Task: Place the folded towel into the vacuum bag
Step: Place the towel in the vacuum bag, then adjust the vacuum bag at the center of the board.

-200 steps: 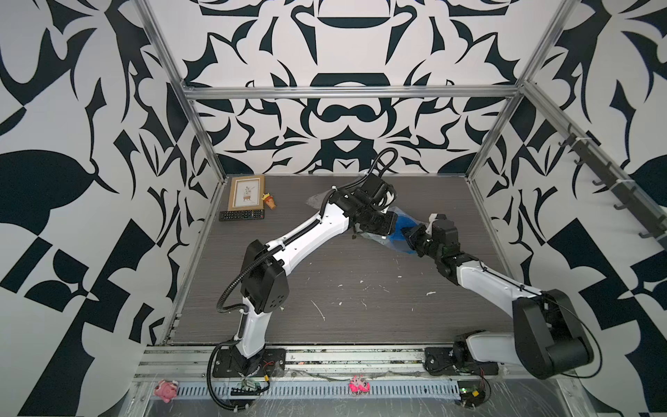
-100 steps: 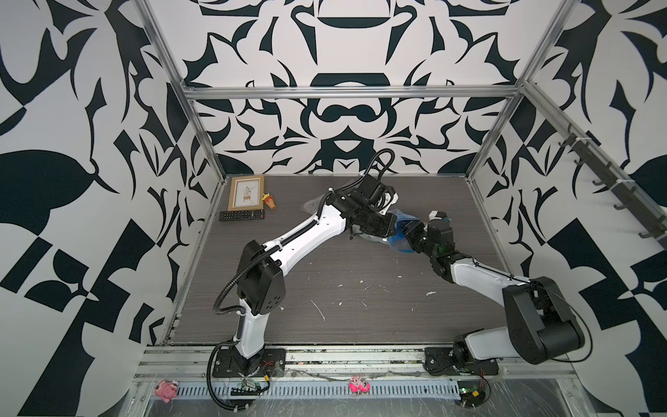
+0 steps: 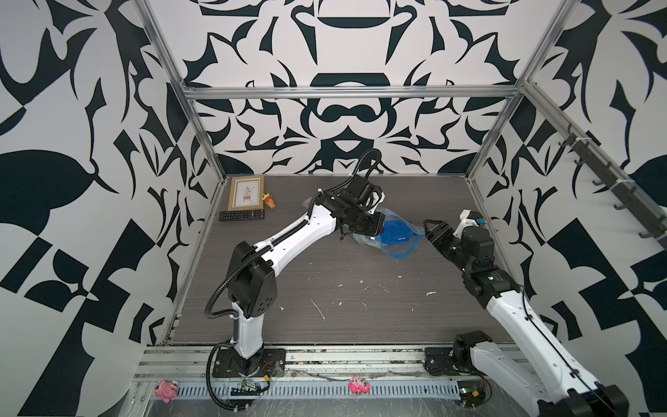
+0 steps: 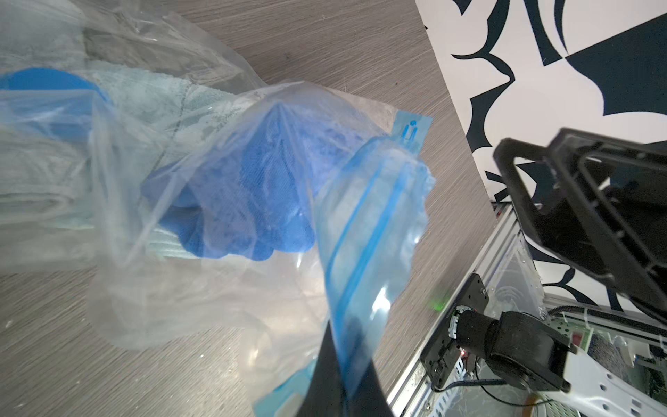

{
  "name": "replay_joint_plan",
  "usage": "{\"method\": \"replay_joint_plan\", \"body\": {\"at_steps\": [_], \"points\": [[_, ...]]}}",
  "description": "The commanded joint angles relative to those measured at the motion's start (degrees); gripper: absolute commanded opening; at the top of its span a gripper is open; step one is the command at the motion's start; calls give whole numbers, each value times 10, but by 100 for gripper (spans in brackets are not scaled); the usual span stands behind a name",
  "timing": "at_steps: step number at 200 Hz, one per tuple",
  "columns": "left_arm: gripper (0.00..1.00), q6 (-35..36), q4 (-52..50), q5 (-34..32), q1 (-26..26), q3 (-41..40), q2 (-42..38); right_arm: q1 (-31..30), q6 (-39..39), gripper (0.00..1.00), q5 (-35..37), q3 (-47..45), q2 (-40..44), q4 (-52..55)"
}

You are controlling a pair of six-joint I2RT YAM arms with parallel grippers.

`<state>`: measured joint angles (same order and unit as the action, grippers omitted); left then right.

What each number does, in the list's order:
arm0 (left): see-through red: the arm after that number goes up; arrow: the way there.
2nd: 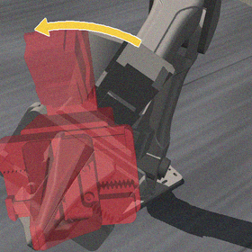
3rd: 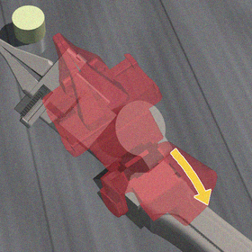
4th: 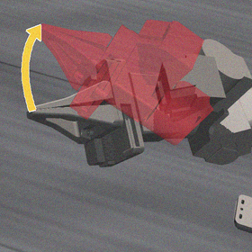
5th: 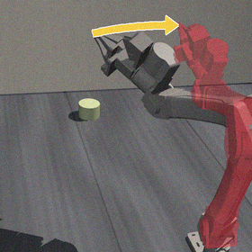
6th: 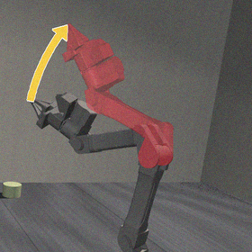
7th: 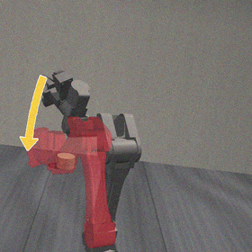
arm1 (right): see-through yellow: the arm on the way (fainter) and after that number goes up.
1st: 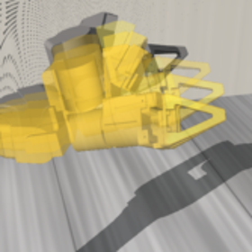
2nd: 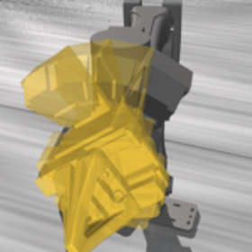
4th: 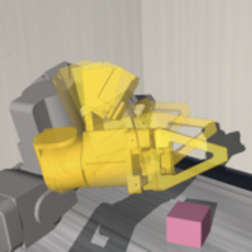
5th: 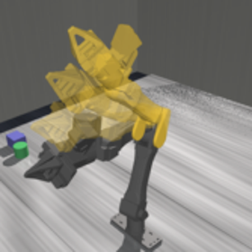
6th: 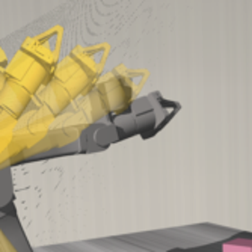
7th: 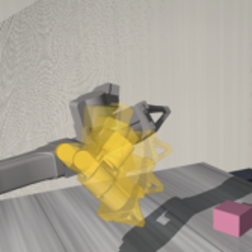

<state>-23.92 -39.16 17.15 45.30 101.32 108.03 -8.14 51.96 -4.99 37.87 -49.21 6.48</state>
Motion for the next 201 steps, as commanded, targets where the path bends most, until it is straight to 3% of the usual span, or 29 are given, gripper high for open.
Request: {"method": "replay_joint_plan", "body": {"at_steps": [1, 47, 115, 138, 201], "points": [[0, 14, -3, 2, 0, -19, -32, 33, -20, 65, -60, 15, -17, 61], [0, 18, 4, 0, 1, -86, -62, 56, 56, 70, -145, -32, -89, -65], [0, 11, 27, 5, 9, -135, -85, 54, 113, 71, -155, -102, -203, -220], [0, 18, 28, 8, 12, -153, -87, 54, 122, 60, -161, -98, -221, -246], [0, 33, 26, -6, 16, -216, -110, 47, 143, 8, -173, -92, -260, -299]]}}
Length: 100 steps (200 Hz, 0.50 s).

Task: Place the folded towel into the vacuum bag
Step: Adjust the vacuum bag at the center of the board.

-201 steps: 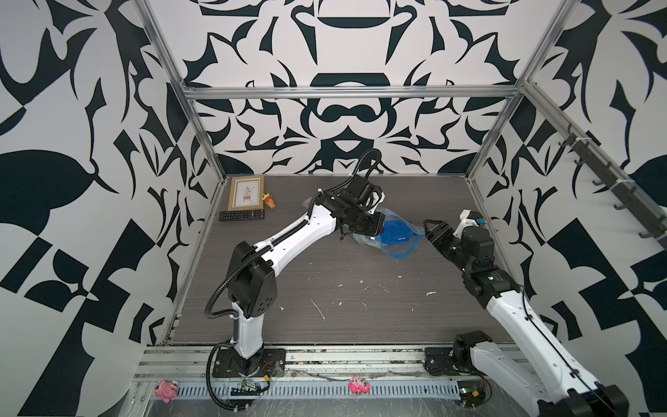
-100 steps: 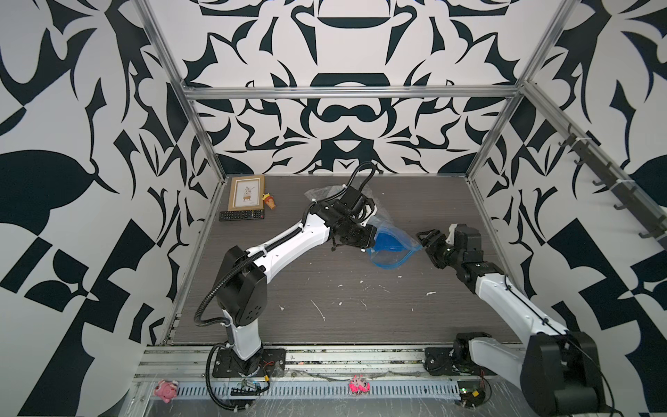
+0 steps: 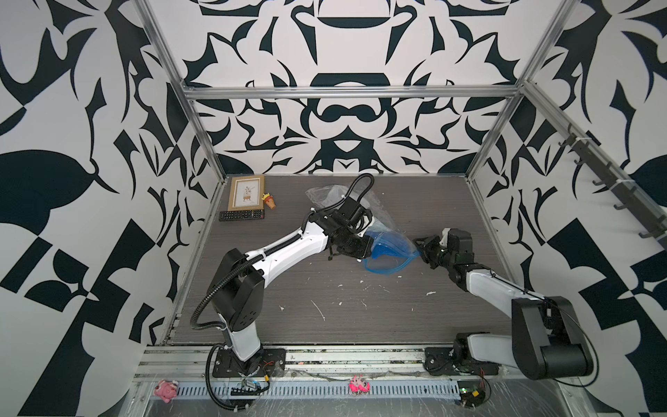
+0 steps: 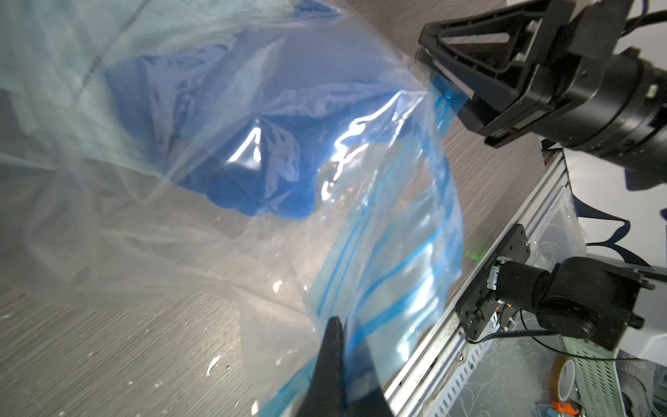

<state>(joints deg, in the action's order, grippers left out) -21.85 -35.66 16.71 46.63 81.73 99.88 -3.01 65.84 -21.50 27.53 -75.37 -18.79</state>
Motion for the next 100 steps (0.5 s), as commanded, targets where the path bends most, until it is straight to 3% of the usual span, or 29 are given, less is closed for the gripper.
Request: {"method": "replay_joint_plan", "body": {"at_steps": [1, 10, 19, 52, 92, 100], "points": [[0, 13, -9, -2, 3, -21, -29, -4, 4, 7, -8, 12, 2, -45], [1, 17, -14, -7, 3, -32, -36, -3, -2, 0, -6, 17, 4, -35], [6, 22, -19, -13, 3, -43, -44, -4, -10, 0, -4, 23, 6, -22], [41, 36, -37, -24, 3, -86, -72, -3, -42, 0, 3, 43, 15, 8], [53, 20, -38, -39, 3, -157, -120, -2, -91, 0, 5, 58, 22, 77], [57, 15, -36, -44, 3, -168, -129, -3, -102, 7, 2, 57, 26, 92]]}}
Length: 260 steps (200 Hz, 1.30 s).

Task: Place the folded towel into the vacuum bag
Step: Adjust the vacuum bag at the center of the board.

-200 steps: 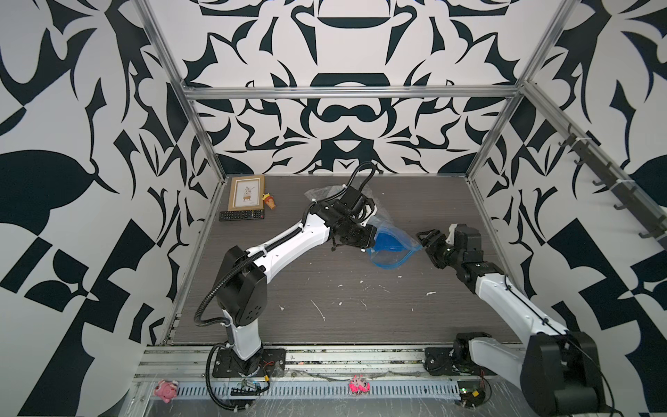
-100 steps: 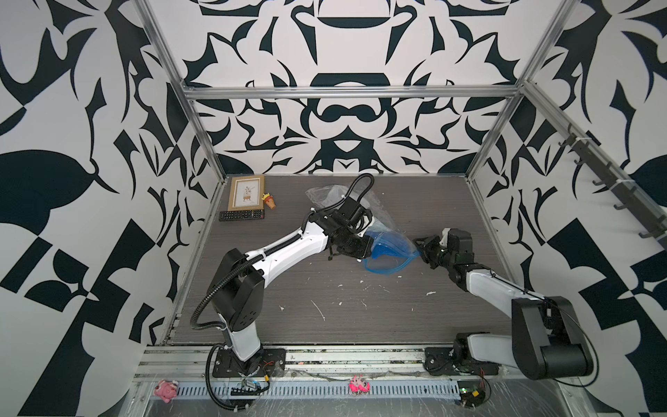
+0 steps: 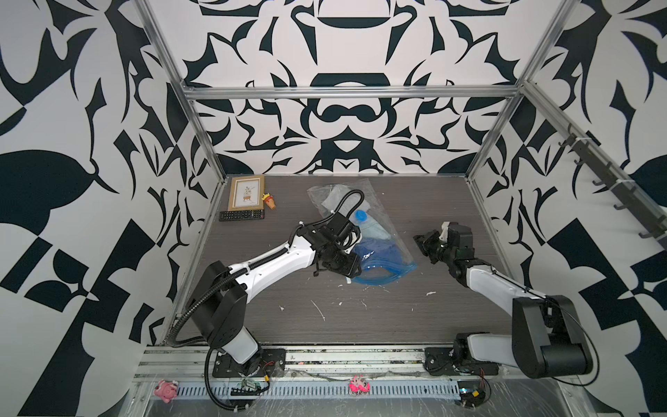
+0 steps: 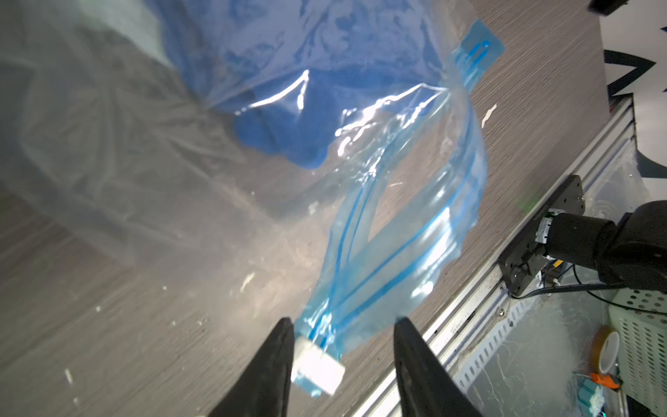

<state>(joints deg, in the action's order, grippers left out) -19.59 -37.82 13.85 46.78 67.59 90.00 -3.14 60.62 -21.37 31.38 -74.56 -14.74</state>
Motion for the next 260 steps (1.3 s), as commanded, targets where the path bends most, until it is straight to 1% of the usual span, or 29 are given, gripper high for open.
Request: {"method": "replay_joint_plan", "body": {"at_steps": [1, 16, 29, 42, 54, 81, 104, 114, 134, 149, 166, 181, 190, 203, 220, 235, 241, 249, 260], "points": [[58, -9, -15, -16, 2, -28, -31, -1, -50, 8, 0, 18, 18, 54], [67, -31, -7, -30, 0, -54, -52, -1, -76, 26, -2, 16, 33, 92], [74, -56, 12, -38, -5, -82, -70, -2, -101, 39, 2, 15, 49, 133], [77, -86, 40, -27, -17, -110, -82, -2, -120, 47, 3, 10, 62, 165], [77, -112, 70, 0, -31, -133, -83, -2, -133, 51, 1, 2, 68, 183], [77, -155, 141, 41, -46, -166, -68, -1, -128, 52, -17, -24, 78, 185], [76, -184, 195, 59, -51, -179, -56, -3, -110, 44, -43, -55, 125, 160], [75, -190, 214, 62, -52, -184, -53, -6, -105, 39, -52, -69, 152, 155], [72, -194, 234, 67, -56, -187, -45, -34, -100, 36, -51, -96, 210, 161], [69, -196, 250, 72, -59, -190, -41, -67, -77, 36, -38, -121, 244, 156], [62, -204, 274, 82, -63, -196, -34, -106, -22, 36, -17, -156, 280, 128], [52, -208, 290, 86, -64, -198, -29, -136, 30, 36, 1, -190, 307, 87], [46, -210, 300, 87, -64, -198, -28, -150, 49, 36, 11, -203, 321, 77], [37, -214, 311, 86, -64, -199, -28, -168, 62, 34, 28, -215, 339, 89], [27, -215, 316, 78, -64, -199, -31, -172, 73, 29, 42, -228, 362, 113], [20, -217, 317, 70, -64, -200, -36, -172, 82, 28, 67, -234, 389, 144], [17, -218, 316, 67, -64, -200, -39, -172, 83, 31, 80, -235, 403, 155], [13, -220, 314, 64, -64, -200, -41, -171, 90, 38, 96, -234, 422, 167], [9, -220, 309, 59, -64, -196, -43, -170, 84, 48, 125, -231, 446, 179]]}}
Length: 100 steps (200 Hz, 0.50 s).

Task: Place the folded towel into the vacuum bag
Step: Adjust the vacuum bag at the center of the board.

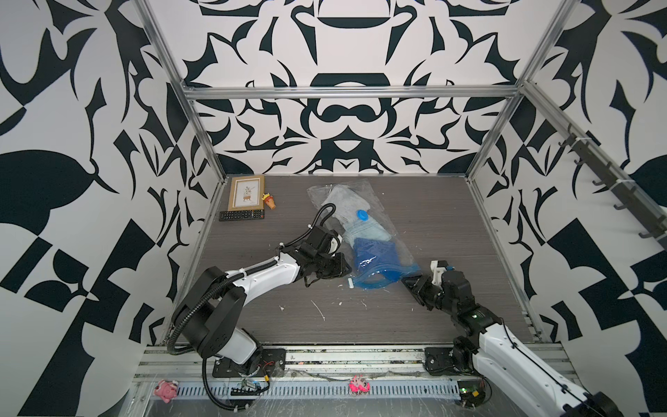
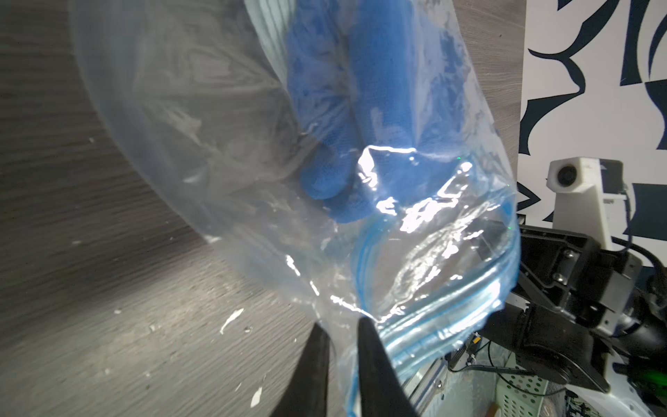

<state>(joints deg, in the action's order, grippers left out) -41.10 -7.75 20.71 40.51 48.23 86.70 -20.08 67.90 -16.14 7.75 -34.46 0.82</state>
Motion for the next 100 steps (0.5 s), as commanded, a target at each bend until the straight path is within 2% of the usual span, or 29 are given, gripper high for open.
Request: {"method": "replay_joint_plan", "body": {"at_steps": [1, 21, 37, 78, 100], "points": [[9, -5, 8, -10, -2, -2, -10, -1, 10, 48, 76, 5, 47, 26], [2, -3, -2, -14, -2, 7, -8, 5, -8, 73, 122, 10, 63, 39], [0, 1, -15, -14, -2, 18, -3, 31, -23, 81, 122, 9, 32, 18], [0, 3, -26, -14, -2, 35, -1, 151, -47, 85, 10, 13, -143, -142], [0, 6, -35, -15, -3, 40, -1, 173, -64, 83, -33, 45, -240, -214]]}}
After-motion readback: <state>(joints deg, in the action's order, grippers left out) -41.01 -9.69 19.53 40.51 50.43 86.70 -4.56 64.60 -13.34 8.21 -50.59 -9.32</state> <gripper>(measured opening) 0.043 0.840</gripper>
